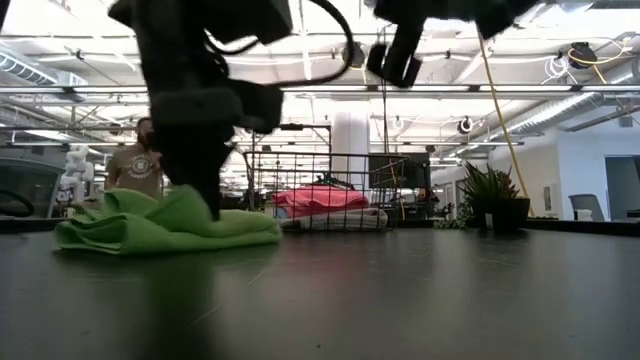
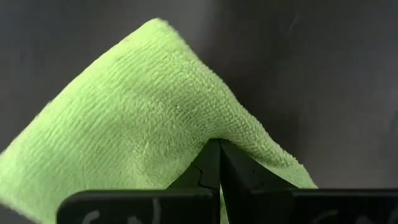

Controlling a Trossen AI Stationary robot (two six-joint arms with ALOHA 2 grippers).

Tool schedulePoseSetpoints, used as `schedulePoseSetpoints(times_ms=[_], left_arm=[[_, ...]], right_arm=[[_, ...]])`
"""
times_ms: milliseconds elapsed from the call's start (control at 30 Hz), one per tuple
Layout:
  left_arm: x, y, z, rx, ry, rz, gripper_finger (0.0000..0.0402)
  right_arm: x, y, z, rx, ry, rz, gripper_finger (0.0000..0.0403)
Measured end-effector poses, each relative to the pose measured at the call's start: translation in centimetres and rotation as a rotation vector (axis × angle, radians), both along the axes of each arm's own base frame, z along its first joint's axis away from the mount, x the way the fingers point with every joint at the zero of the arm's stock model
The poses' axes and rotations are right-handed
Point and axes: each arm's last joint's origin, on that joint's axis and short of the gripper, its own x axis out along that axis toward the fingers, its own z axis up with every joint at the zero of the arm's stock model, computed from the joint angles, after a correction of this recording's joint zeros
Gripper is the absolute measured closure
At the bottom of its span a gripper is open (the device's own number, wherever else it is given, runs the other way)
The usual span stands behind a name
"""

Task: Fold microfiber towels
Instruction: Fold the green microfiber cloth

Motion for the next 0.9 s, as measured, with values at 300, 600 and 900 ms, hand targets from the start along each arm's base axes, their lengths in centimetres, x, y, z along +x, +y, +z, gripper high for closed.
schedulePoseSetpoints(times_ms=[300, 600, 900], left_arm=[[4.2, 3.5, 0.1, -0.068, -0.32, 0.091, 0.0399], [6.3, 7.8, 2.1, -0.132, -0.573, 0.209, 0.0399], [2.5, 7.5, 3.9, -0.056, -0.29, 0.099, 0.0396]], right_arm=[[-3.3, -0.1, 5.0, -0.099, -0.21, -0.044, 0.0403], [-4.2, -0.6, 3.4, -0.199, 0.003, -0.161, 0.0403], [-2.6, -0.1, -1.1, -0.273, 0.23, -0.198, 0.0403]])
